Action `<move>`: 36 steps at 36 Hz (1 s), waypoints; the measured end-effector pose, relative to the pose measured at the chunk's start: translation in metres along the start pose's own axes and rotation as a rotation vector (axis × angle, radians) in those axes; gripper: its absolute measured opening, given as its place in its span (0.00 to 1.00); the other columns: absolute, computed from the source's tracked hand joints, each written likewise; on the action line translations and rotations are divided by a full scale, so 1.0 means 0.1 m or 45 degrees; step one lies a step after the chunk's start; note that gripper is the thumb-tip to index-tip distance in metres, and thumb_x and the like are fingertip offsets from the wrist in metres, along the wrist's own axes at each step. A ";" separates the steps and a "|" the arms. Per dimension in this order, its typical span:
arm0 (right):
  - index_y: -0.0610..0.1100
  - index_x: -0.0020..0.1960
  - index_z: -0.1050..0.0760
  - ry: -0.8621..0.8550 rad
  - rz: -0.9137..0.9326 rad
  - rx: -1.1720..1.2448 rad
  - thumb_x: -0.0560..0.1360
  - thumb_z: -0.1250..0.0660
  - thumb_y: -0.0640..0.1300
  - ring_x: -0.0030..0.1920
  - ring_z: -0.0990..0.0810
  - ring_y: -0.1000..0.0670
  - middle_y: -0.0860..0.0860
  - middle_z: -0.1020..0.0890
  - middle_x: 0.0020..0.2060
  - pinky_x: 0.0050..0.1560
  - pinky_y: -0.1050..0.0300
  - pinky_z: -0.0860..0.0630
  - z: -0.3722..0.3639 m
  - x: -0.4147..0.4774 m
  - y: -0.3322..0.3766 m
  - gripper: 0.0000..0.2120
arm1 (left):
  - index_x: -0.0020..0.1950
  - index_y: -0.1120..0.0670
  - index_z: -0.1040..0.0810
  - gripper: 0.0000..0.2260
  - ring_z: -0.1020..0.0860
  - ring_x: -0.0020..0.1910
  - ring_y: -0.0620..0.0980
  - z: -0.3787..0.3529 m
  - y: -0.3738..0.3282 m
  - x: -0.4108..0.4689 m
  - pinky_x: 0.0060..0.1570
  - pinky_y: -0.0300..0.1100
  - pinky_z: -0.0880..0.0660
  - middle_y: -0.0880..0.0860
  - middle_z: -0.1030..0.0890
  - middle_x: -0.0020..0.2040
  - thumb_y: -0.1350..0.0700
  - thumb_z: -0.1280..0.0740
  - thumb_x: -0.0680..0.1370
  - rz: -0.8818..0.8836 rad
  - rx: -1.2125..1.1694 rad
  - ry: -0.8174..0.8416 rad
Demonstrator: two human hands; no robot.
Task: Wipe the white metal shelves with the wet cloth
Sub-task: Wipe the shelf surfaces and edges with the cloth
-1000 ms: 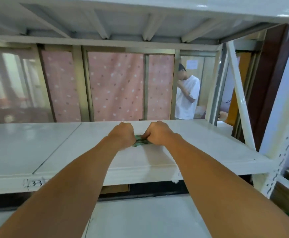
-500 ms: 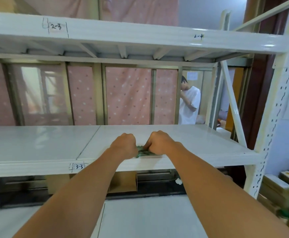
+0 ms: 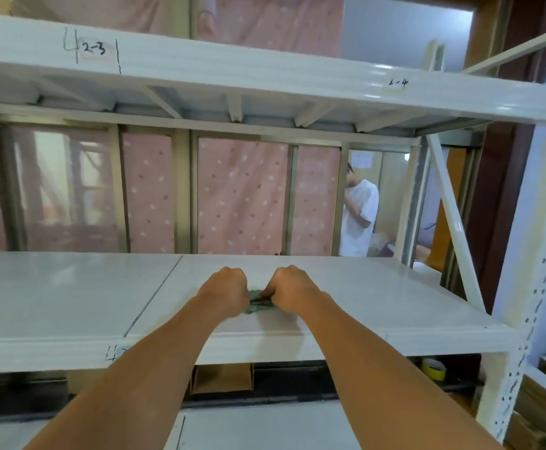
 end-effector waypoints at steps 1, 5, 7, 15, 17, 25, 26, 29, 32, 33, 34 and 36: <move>0.52 0.57 0.15 0.003 0.001 -0.001 0.76 0.35 0.38 0.47 0.20 0.44 0.48 0.17 0.50 0.52 0.53 0.19 -0.01 0.07 -0.01 0.16 | 0.51 0.58 0.19 0.08 0.23 0.43 0.55 -0.01 0.01 0.07 0.43 0.46 0.22 0.56 0.21 0.47 0.58 0.31 0.74 -0.003 -0.002 0.000; 0.53 0.57 0.15 -0.001 0.013 -0.004 0.75 0.36 0.39 0.49 0.20 0.44 0.47 0.16 0.52 0.54 0.53 0.20 -0.08 0.39 -0.05 0.17 | 0.51 0.58 0.20 0.07 0.25 0.42 0.55 -0.08 0.09 0.38 0.42 0.45 0.24 0.56 0.22 0.48 0.58 0.31 0.74 -0.007 -0.022 -0.015; 0.53 0.58 0.15 -0.004 0.024 -0.003 0.75 0.36 0.38 0.50 0.20 0.44 0.48 0.16 0.54 0.55 0.53 0.20 -0.11 0.56 -0.07 0.18 | 0.51 0.58 0.20 0.07 0.24 0.42 0.55 -0.12 0.14 0.56 0.41 0.45 0.24 0.56 0.22 0.47 0.58 0.31 0.74 -0.014 -0.038 -0.025; 0.57 0.58 0.17 0.002 0.097 -0.014 0.77 0.38 0.38 0.52 0.20 0.45 0.52 0.16 0.55 0.57 0.57 0.22 -0.23 1.30 -0.12 0.19 | 0.52 0.59 0.18 0.09 0.22 0.42 0.56 -0.31 0.37 1.34 0.45 0.47 0.21 0.57 0.20 0.45 0.57 0.29 0.74 0.024 -0.104 -0.014; 0.57 0.60 0.17 0.010 0.115 -0.022 0.78 0.39 0.38 0.53 0.20 0.45 0.51 0.16 0.56 0.58 0.58 0.23 -0.26 1.51 -0.13 0.19 | 0.52 0.59 0.19 0.09 0.22 0.42 0.56 -0.36 0.43 1.55 0.45 0.46 0.21 0.56 0.21 0.44 0.57 0.29 0.74 0.043 -0.101 -0.009; 0.55 0.59 0.16 -0.005 0.111 -0.002 0.78 0.35 0.42 0.51 0.20 0.45 0.51 0.16 0.55 0.56 0.57 0.22 -0.39 2.26 -0.16 0.15 | 0.47 0.58 0.16 0.06 0.19 0.43 0.57 -0.49 0.65 2.22 0.46 0.46 0.20 0.56 0.19 0.42 0.56 0.28 0.75 0.079 -0.090 -0.006; 0.54 0.59 0.16 0.002 0.109 0.005 0.78 0.34 0.42 0.51 0.20 0.45 0.50 0.16 0.55 0.56 0.56 0.22 -0.41 2.34 -0.16 0.14 | 0.46 0.58 0.17 0.05 0.19 0.43 0.57 -0.50 0.68 2.29 0.45 0.46 0.21 0.56 0.19 0.42 0.56 0.28 0.75 0.080 -0.092 -0.014; 0.52 0.57 0.15 0.000 0.133 -0.010 0.76 0.33 0.42 0.49 0.20 0.45 0.48 0.16 0.53 0.56 0.54 0.21 -0.45 2.55 -0.09 0.13 | 0.46 0.59 0.17 0.05 0.20 0.42 0.57 -0.54 0.78 2.44 0.42 0.46 0.21 0.57 0.18 0.43 0.58 0.30 0.75 0.068 -0.106 -0.044; 0.50 0.56 0.15 -0.020 0.161 -0.052 0.75 0.32 0.43 0.47 0.20 0.44 0.47 0.16 0.50 0.54 0.54 0.20 -0.47 2.68 -0.01 0.12 | 0.48 0.58 0.15 0.06 0.20 0.41 0.56 -0.55 0.87 2.53 0.42 0.46 0.20 0.57 0.18 0.42 0.58 0.30 0.75 0.043 -0.109 -0.058; 0.50 0.56 0.15 -0.025 0.166 -0.065 0.75 0.31 0.44 0.46 0.20 0.44 0.47 0.16 0.50 0.54 0.54 0.20 -0.48 2.71 0.02 0.12 | 0.48 0.58 0.15 0.07 0.20 0.41 0.56 -0.54 0.90 2.54 0.43 0.47 0.19 0.56 0.17 0.43 0.58 0.30 0.74 0.035 -0.107 -0.060; 0.49 0.56 0.15 -0.029 0.171 -0.073 0.75 0.31 0.44 0.45 0.20 0.44 0.47 0.16 0.49 0.53 0.54 0.20 -0.49 2.74 0.05 0.12 | 0.48 0.58 0.14 0.07 0.20 0.40 0.56 -0.53 0.92 2.54 0.45 0.48 0.19 0.56 0.17 0.43 0.58 0.30 0.74 0.025 -0.103 -0.060; 0.48 0.56 0.15 -0.017 0.168 -0.070 0.75 0.30 0.45 0.44 0.20 0.44 0.46 0.16 0.49 0.51 0.54 0.20 -0.50 2.76 0.12 0.12 | 0.48 0.58 0.14 0.07 0.20 0.41 0.56 -0.51 0.98 2.54 0.47 0.50 0.18 0.57 0.17 0.43 0.59 0.30 0.74 0.019 -0.094 -0.057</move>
Point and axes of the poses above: each hand's wrist, its own x-axis towards the middle knuckle, its own z-axis out of the back of the hand, y = z × x, the point moved 6 cm from there along x, towards the middle knuckle
